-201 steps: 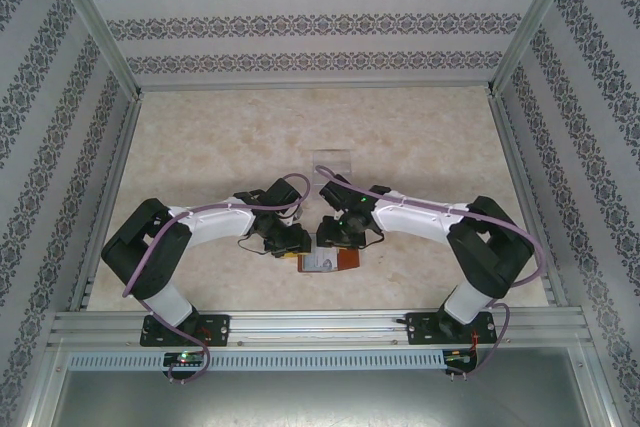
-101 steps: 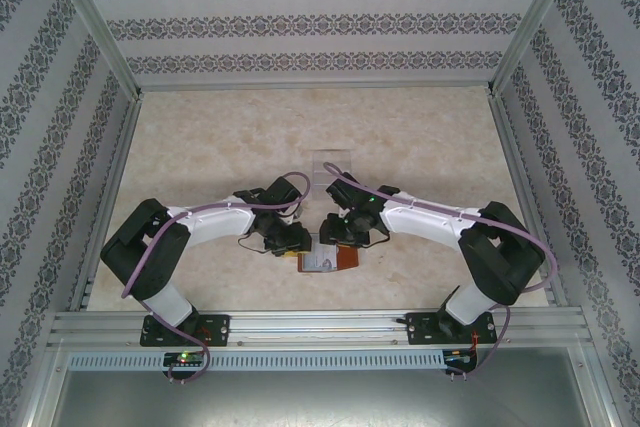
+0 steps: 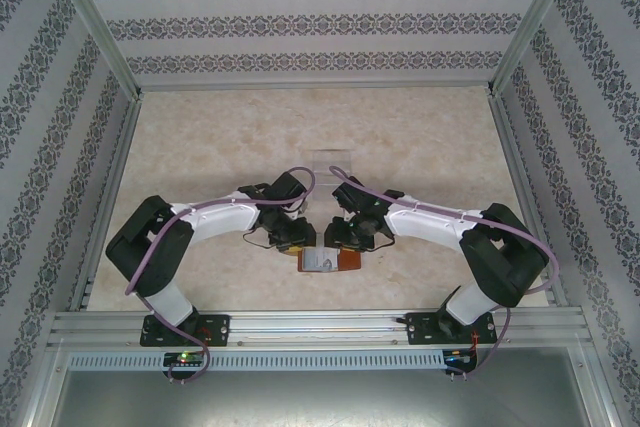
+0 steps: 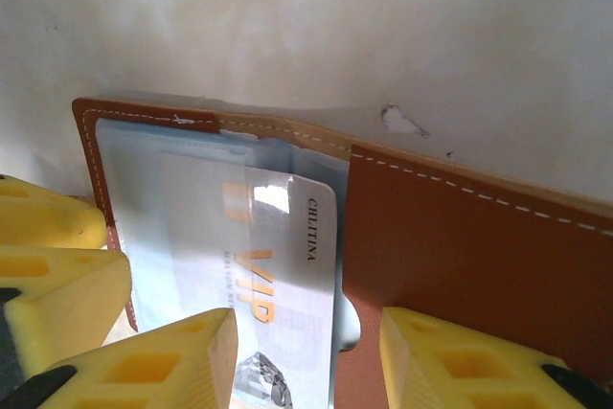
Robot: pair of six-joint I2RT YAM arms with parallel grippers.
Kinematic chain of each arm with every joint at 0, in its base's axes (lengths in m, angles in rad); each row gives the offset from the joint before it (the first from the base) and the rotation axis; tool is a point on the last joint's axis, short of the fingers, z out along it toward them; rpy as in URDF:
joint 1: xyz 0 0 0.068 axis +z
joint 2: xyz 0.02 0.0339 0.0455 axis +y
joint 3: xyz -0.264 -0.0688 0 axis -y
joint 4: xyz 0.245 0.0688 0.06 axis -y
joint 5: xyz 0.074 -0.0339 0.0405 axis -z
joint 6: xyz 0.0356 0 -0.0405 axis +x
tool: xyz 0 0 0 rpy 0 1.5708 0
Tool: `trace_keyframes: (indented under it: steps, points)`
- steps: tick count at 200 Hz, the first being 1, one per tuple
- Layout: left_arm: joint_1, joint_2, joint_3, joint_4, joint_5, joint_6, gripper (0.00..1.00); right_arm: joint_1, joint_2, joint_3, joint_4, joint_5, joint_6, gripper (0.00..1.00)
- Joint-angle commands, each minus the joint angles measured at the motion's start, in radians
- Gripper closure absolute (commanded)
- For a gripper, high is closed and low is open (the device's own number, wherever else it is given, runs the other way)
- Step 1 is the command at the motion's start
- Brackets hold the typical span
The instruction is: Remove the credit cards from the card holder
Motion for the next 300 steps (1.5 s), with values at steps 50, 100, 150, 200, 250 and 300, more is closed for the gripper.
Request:
trace_keyframes:
  steps: [50,100,150,200,250,300]
  points:
    - [-0.016,0.072,0.015,-0.075,-0.059,0.032,0.64,-0.027,-0.029,-0.071,0.081,-0.051,0.028,0.58]
    - [-0.017,0.088,0.011,-0.094,-0.077,0.039,0.66,-0.049,-0.023,-0.121,0.166,-0.100,0.031,0.61]
    - [-0.018,0.093,0.002,-0.099,-0.085,0.039,0.68,-0.061,-0.001,-0.156,0.227,-0.127,0.039,0.65]
    - [-0.017,0.102,-0.001,-0.113,-0.098,0.045,0.70,-0.066,-0.023,-0.186,0.296,-0.157,0.062,0.71]
    - [-0.017,0.113,-0.002,-0.116,-0.097,0.052,0.70,-0.067,-0.019,-0.202,0.362,-0.195,0.082,0.74]
    - [-0.017,0.116,-0.001,-0.116,-0.094,0.053,0.70,-0.069,-0.020,-0.214,0.396,-0.212,0.095,0.77]
